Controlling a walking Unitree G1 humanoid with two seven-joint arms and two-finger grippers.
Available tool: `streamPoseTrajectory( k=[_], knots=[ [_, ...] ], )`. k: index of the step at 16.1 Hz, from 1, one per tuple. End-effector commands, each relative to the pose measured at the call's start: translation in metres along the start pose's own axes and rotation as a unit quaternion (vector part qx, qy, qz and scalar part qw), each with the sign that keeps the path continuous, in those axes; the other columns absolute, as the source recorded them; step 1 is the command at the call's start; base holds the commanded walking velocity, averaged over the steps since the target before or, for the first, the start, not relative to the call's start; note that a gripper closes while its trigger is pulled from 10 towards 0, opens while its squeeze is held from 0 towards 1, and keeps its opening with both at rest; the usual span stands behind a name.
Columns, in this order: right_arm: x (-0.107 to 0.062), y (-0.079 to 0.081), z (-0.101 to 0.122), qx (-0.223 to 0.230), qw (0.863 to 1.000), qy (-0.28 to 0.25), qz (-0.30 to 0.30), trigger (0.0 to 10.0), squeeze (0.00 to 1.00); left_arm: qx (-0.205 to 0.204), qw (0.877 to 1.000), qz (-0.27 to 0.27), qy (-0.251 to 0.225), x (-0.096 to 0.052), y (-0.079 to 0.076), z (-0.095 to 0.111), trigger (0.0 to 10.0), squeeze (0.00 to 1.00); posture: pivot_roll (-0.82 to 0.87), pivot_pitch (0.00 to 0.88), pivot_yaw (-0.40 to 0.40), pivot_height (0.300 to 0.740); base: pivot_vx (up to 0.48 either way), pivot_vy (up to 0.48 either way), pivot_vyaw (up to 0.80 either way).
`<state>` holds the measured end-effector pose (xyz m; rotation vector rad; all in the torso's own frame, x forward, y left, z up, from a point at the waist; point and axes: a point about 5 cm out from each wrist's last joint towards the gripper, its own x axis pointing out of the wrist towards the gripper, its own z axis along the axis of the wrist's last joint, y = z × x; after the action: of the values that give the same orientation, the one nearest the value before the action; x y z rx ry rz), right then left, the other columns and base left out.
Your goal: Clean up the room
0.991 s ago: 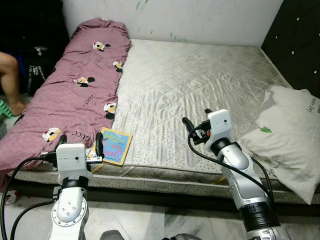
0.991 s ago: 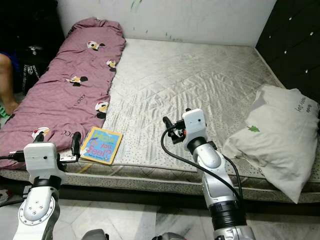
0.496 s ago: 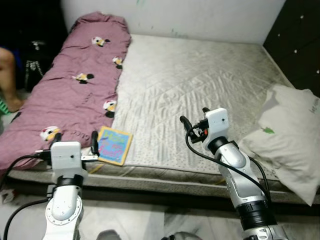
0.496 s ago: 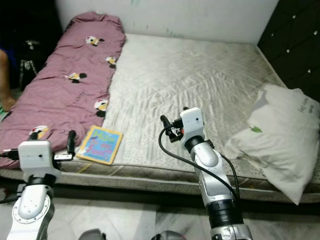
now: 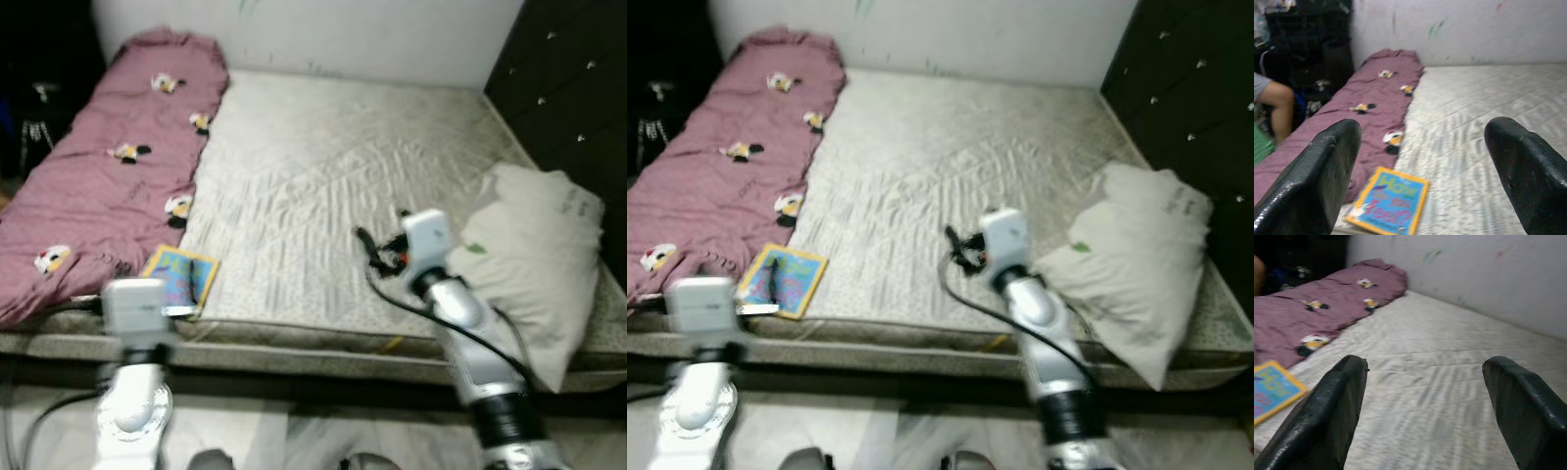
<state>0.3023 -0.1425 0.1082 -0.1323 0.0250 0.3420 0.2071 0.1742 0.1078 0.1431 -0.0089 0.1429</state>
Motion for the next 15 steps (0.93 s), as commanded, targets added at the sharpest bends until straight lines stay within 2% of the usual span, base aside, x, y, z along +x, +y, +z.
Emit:
streamPoseTrajectory(
  k=[1, 3, 8, 15],
  knots=[
    [0.0032, 0.003, 0.003, 0.002, 1.0, -0.005, 0.004, 10.0, 0.0, 0.008, 1.0, 0.008, -0.002, 0.0012, 0.0063, 0.001, 10.0, 0.0, -0.01, 0.0, -0.061, 0.74, 0.0, -0.274, 0.0],
    [0.0033, 0.0029, 0.0028, 0.0, 1.0, -0.005, 0.004, 10.0, 0.0, -0.007, 1.0, 0.009, -0.006, 0.0014, 0.0058, 0.0014, 10.0, 0.0, -0.01, 0.0, -0.061, 0.74, 0.0, -0.126, 0.0],
    [0.0034, 0.0034, 0.0027, -0.001, 1.0, -0.004, 0.005, 10.0, 0.0, -0.011, 1.0, -0.015, -0.018, -0.0002, 0.0025, 0.0053, 10.0, 0.0, -0.01, 0.0, -0.062, 0.74, 0.0, 0.0, 0.0],
    [0.0039, 0.0036, 0.0027, -0.003, 1.0, -0.006, 0.006, 10.0, 0.0, -0.015, 0.999, -0.021, -0.02, 0.0001, 0.0019, 0.0054, 10.0, 0.0, -0.01, 0.0, -0.06, 0.74, 0.259, 0.0, 0.0]
  ],
)
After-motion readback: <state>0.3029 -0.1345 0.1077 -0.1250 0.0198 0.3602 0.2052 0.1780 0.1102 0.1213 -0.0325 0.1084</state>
